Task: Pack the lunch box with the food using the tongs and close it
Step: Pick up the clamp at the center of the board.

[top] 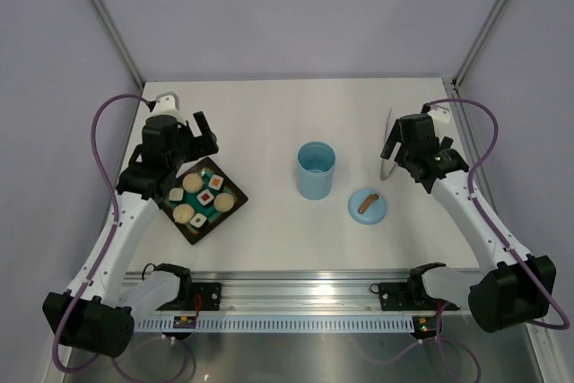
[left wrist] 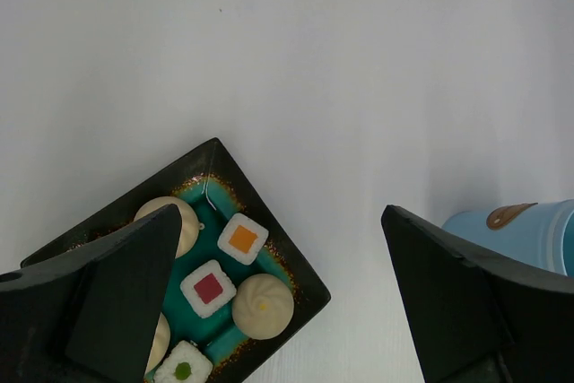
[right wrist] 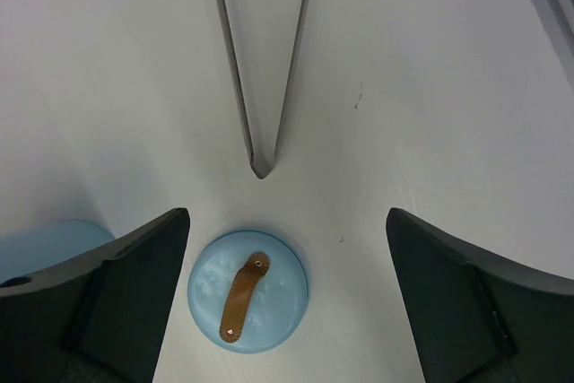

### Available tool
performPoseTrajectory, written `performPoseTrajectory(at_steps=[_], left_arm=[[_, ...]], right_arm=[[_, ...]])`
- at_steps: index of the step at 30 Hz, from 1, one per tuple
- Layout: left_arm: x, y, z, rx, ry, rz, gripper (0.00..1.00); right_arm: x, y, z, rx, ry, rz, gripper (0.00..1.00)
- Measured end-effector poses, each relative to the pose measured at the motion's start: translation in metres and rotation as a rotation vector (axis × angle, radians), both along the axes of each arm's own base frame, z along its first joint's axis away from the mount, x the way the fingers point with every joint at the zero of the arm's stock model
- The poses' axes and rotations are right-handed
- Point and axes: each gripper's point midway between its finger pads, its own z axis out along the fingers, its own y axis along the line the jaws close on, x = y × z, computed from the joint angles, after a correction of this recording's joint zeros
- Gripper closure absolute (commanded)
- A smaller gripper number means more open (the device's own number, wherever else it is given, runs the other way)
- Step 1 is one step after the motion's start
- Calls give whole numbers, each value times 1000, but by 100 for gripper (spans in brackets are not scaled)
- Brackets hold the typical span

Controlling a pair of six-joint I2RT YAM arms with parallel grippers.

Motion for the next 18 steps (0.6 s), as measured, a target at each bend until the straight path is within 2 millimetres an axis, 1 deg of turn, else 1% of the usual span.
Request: performPoseTrajectory(at_steps=[7,12,14,16,18], left_arm=[[-1,0,-3,3,13,1,1],[0,0,-10,8,38,2,1],[0,0,-15,12,57,3,1],[0,0,-21,14,83,4,1],[-1,0,-26,16,109,2,1]], right_arm=[[2,1,-2,15,-12,-8,1],[3,2,-6,22,-7,-16,1],[6,3,-12,20,8,-20,1],[12,2,-24,17,48,-25,1],[22,1,-39,34,108,-28,0]])
